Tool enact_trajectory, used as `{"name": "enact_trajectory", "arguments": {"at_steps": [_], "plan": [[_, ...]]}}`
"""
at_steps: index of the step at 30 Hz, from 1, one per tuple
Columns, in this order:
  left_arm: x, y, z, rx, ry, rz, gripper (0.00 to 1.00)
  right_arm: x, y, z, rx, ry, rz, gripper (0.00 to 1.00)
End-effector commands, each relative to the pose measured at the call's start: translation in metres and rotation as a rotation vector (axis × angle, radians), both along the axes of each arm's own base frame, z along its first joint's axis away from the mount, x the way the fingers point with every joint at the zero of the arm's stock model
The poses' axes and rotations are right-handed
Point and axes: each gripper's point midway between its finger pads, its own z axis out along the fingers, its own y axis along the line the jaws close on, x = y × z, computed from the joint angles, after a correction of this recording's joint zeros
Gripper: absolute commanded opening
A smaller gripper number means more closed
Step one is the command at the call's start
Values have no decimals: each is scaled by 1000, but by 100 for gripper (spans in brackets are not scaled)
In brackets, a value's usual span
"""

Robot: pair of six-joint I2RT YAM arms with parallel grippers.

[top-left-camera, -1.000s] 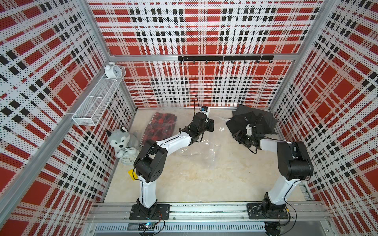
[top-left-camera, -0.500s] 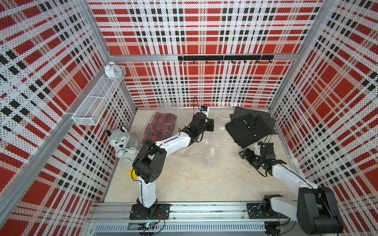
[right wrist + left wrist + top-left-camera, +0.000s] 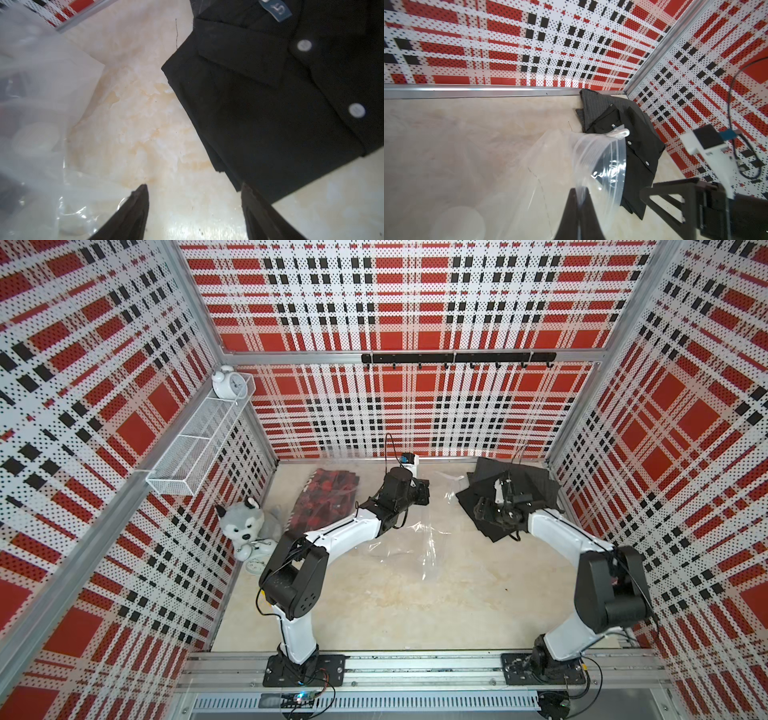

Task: Place the folded shirt into the vacuum bag
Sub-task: Move the shirt at the center of the board.

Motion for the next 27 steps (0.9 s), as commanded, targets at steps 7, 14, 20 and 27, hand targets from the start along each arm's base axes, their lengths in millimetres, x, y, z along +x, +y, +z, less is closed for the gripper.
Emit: {"name": "enact_trajectory", "arguments": {"at_steps": [7,14,20,27], "plan": [[4,37,19,-45,-5,59,0,63,24,-27,-215,16,105,66],[4,46,23,-54,-9,64,0,90,32,-50,-313,40,98,65],[4,49,23,-59,-12,60,0,96,29,-76,-458,111,86,61],[3,47,21,-61,-11,51,0,89,29,-103,-506,199,92,52]]}}
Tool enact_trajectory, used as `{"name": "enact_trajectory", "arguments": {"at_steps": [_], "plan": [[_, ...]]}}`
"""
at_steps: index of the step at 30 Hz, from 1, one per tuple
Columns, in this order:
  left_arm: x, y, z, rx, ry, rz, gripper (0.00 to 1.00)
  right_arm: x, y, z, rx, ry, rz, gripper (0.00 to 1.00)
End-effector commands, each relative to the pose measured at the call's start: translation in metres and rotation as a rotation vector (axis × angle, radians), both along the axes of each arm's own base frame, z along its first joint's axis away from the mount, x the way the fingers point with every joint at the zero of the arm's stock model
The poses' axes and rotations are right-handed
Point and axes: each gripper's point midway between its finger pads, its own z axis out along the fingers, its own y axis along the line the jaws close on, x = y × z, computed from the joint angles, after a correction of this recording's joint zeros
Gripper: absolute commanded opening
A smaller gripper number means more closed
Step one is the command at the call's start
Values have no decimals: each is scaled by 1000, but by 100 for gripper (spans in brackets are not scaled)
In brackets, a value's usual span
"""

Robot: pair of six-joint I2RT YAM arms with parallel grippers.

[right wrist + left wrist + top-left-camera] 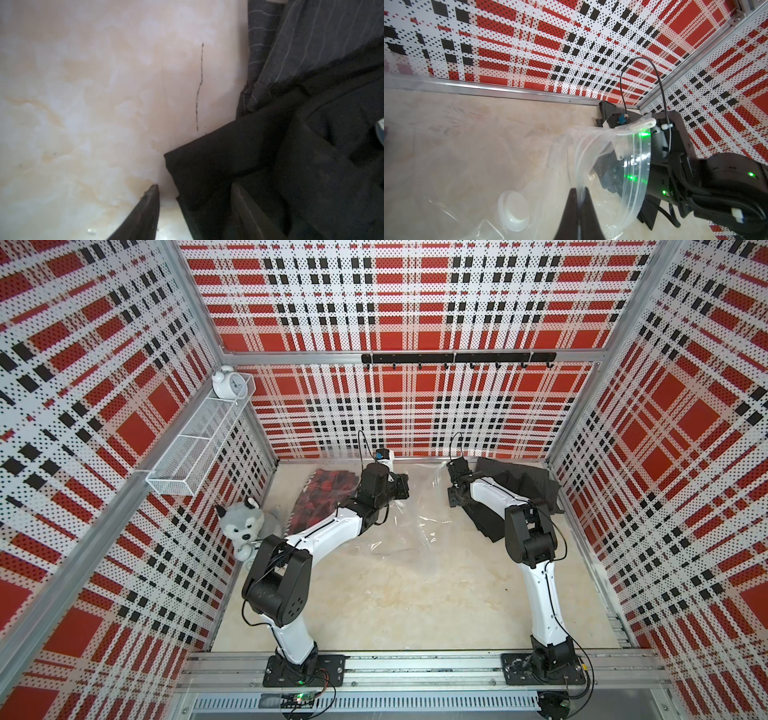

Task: Place the folded shirt into the vacuum bag
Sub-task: Move the shirt at the center of the board.

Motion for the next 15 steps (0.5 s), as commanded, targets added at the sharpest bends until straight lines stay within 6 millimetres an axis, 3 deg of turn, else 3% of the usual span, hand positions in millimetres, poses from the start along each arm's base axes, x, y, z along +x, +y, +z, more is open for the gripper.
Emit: {"name": "enact_trajectory", "arguments": {"at_steps": [1,5,9,12,15], "plan": [[-4,3,16,-23,-34,-8,0,-16,-7,-27,-63,101,-12,49],[-5,4,18,-25,-39,-4,0,-18,-9,-26,-62,107,-15,27],[-6,5,19,-26,-40,-5,0,-17,-14,-11,-52,75,-28,8],[-6,3,21,-30,-42,-10,0,-14,-20,11,-14,30,-39,0],[-7,2,23,-32,-45,-12,0,-13,-27,38,29,-28,-45,0]]}}
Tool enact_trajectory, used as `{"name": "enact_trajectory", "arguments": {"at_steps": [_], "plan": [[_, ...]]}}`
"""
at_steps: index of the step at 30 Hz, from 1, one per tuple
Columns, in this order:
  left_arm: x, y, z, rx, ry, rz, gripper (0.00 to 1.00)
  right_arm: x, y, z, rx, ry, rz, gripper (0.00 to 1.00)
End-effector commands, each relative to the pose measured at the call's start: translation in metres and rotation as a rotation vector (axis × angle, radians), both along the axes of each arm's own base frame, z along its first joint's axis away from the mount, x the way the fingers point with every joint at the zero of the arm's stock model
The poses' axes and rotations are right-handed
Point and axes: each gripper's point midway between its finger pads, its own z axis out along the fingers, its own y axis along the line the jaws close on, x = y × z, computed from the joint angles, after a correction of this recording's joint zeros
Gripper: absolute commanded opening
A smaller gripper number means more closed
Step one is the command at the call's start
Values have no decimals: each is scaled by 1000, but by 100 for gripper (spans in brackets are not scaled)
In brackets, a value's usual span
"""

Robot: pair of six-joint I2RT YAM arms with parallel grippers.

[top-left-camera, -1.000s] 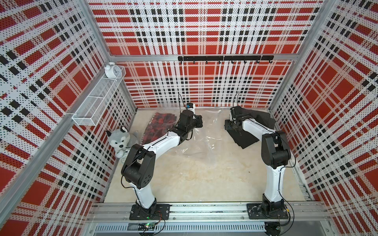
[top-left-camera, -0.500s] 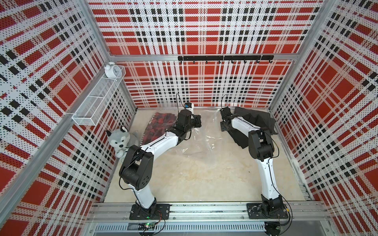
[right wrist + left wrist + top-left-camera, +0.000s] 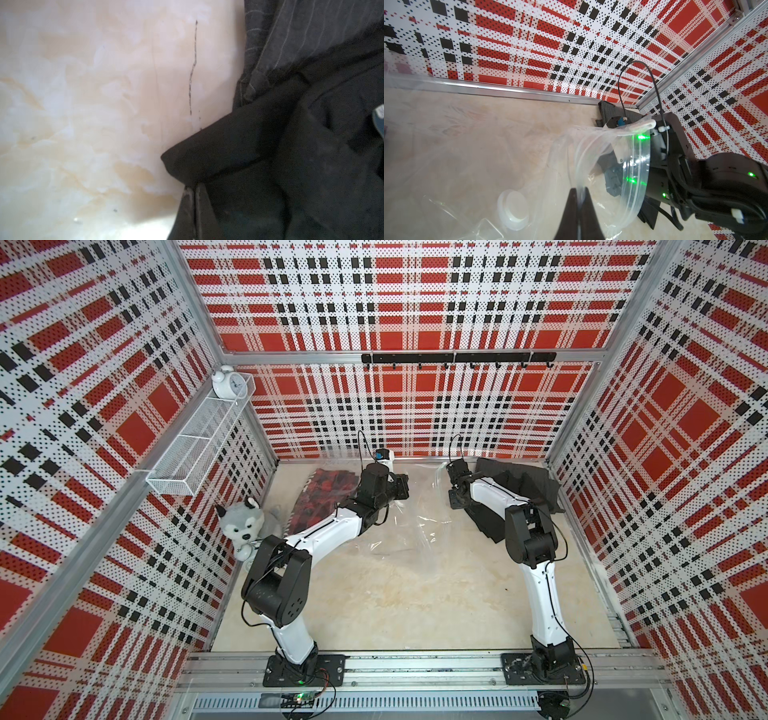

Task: Place the folded shirt into the vacuum bag
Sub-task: Move the shirt at the center of the board.

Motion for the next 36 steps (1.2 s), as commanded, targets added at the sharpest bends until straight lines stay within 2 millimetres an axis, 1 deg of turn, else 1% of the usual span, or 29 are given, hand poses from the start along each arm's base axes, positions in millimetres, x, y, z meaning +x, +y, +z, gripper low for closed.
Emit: {"name": "enact_trajectory", "arguments": {"at_steps": [1,4,7,9,13,18,19,23,26,30,33,34,36], "plan": [[-5,2,23,-28,-46,-2,0,1,-15,51,55,-89,-24,0],[-5,1,24,-29,-47,-2,0,-6,-24,79,88,-142,-24,0],[-4,-1,23,-29,-47,-4,0,-20,-31,100,116,-170,-16,0],[-5,-3,23,-28,-47,-6,0,-33,-37,111,122,-183,-13,0],[-4,-7,21,-26,-43,-12,0,-60,-49,124,130,-194,-18,0],[-3,-13,19,-25,-39,-20,0,-102,-62,135,141,-199,-40,0],[-3,-15,19,-26,-40,-23,0,-110,-59,137,167,-194,-32,0],[-3,-20,18,-26,-40,-30,0,-148,-59,141,226,-181,-37,0],[-4,-25,17,-25,-37,-37,0,-180,-61,136,263,-149,-56,0],[-6,-36,13,-21,-32,-53,0,-225,-63,118,320,-88,-95,0],[-8,-49,8,-16,-26,-70,0,-257,-64,102,357,-50,-130,0],[-8,-53,6,-15,-23,-76,0,-263,-60,102,366,-65,-132,0],[-9,-65,0,-13,-15,-95,0,-272,-42,110,374,-73,-93,0]]}}
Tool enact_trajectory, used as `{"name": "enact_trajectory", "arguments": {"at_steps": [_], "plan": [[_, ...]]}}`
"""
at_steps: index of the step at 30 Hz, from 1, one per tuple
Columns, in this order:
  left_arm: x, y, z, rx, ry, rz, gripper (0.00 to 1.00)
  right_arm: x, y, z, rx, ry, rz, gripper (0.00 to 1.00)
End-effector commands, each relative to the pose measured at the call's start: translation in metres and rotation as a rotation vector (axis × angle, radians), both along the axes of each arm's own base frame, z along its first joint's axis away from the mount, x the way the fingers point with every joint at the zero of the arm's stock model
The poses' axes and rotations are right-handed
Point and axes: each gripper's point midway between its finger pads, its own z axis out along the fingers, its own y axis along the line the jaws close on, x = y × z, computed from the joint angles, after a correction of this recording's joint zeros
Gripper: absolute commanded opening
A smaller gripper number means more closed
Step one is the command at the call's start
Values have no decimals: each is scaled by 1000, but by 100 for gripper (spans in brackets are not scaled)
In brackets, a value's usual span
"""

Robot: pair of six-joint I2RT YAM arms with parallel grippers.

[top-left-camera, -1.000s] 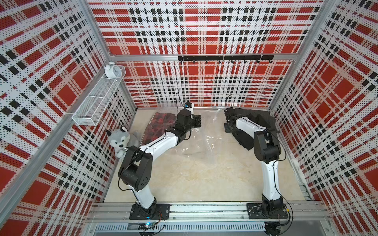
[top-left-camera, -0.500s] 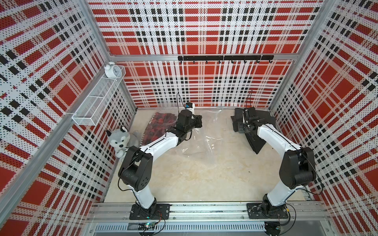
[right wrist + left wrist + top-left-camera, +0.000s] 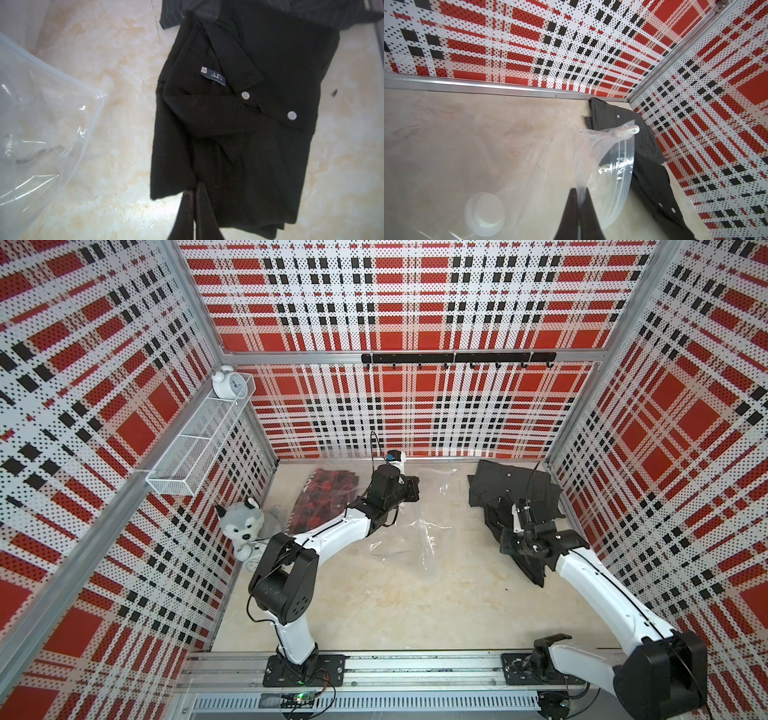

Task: Place the folded shirt into the vacuum bag
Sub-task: Move the shirt at the center of the board, then adjust the vacuum bag at the center of the board.

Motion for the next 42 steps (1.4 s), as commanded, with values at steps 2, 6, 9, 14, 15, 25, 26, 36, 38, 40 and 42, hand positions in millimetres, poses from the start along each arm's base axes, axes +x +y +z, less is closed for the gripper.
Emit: {"name": "enact_trajectory", "arguments": {"at_steps": [2,6,9,14,15,25,26,36,38,40,42], "plan": [[1,-26,2,-14,-15,-30,0,-22,33,1,122,35,-1,0],[-1,-39,-5,-9,-7,-52,0,-51,44,-30,125,114,-1,0],[-2,-45,-9,-4,-2,-65,0,-72,46,-49,149,142,-21,0],[-6,-61,-19,5,17,-103,0,-81,55,-46,233,110,-9,41],[-9,-66,-20,10,20,-113,0,-80,58,-41,250,99,1,49],[-54,-118,-64,69,124,-300,0,-43,46,8,214,-70,-38,72],[-61,-122,-69,84,136,-319,0,-38,45,10,219,-80,-40,73],[-84,-99,-81,277,148,-241,0,19,59,5,409,-115,26,71],[-83,-90,-65,269,123,-214,0,26,71,5,462,-116,64,72],[-82,-83,-49,262,98,-188,0,31,81,0,515,-109,79,73],[-81,-76,-37,256,82,-166,0,35,92,-4,575,-109,107,76]]}}
